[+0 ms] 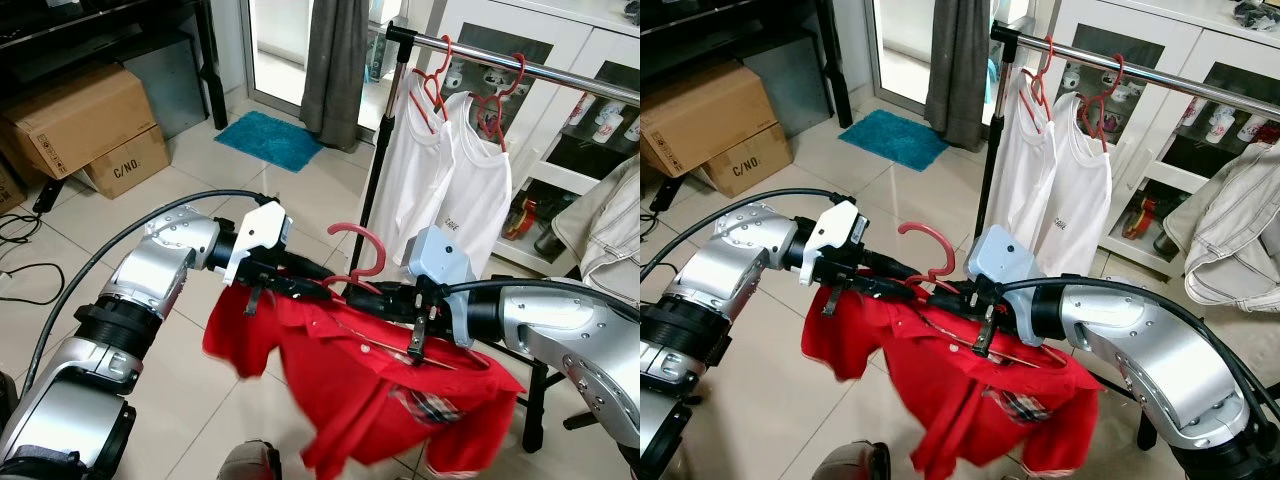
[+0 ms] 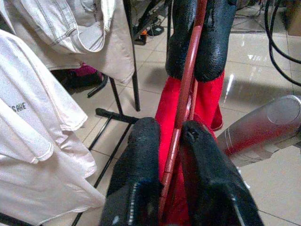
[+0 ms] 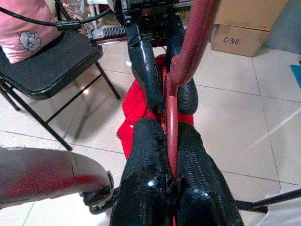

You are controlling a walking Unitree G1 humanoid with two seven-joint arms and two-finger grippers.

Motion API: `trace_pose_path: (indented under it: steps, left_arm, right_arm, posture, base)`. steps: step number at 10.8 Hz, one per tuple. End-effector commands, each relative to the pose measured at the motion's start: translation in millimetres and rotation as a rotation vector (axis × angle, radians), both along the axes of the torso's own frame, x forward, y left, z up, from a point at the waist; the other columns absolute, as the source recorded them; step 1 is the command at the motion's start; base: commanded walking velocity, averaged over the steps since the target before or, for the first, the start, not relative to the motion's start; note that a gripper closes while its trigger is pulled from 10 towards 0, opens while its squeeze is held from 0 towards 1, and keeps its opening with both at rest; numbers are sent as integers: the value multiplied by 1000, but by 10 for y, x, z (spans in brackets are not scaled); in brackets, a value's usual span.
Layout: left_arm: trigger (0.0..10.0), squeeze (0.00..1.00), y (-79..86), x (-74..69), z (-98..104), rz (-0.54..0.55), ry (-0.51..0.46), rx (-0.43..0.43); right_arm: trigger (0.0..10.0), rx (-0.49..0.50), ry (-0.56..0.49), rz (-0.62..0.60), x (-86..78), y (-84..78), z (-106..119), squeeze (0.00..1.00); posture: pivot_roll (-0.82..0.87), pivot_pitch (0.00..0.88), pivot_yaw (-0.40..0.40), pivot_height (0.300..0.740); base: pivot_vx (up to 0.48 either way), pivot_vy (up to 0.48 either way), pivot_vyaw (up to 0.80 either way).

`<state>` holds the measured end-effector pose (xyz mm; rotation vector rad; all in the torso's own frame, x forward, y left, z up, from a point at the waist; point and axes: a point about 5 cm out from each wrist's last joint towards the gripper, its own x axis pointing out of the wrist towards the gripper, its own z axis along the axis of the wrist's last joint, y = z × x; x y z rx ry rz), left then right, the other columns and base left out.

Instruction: Hang hanger

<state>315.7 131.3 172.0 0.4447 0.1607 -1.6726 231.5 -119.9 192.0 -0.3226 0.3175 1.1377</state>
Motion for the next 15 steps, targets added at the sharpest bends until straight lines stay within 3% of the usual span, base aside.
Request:
trace_pose_path:
  steps: [1,7,8,12,13,15]
  left_arm:
    - [0,0,0,-19,2,-6,4,13]
    - [0,0,6,-20,89,13,27,-58]
    - [0,0,42,-12,97,33,35,-58]
    - [0,0,189,77,93,174,37,-60]
    - [0,0,216,100,88,227,31,-77]
    - [0,0,232,124,70,278,13,-79]
  right_arm:
    - [10000,19,-57,24,-6,11,127,0]
    - [10000,31,-37,12,-6,-7,129,0]
    - [10000,42,-24,0,-7,-22,133,1000]
    - [10000,73,-60,-60,32,-166,227,1000]
    - [10000,94,-72,-147,60,-281,270,1000]
    - [10000,93,-41,-443,157,-460,144,1000]
  posture:
    - [25,51,-17,740]
    - [22,48,-15,740]
    - [22,48,-14,740]
    - [22,49,-13,740]
    - [22,53,-13,740]
    - [23,59,-10,740]
  base:
    - [0,0,0]
    - [0,0,0]
    - [0,0,0]
    - [0,0,0]
    - [0,0,0]
    - [0,0,0]
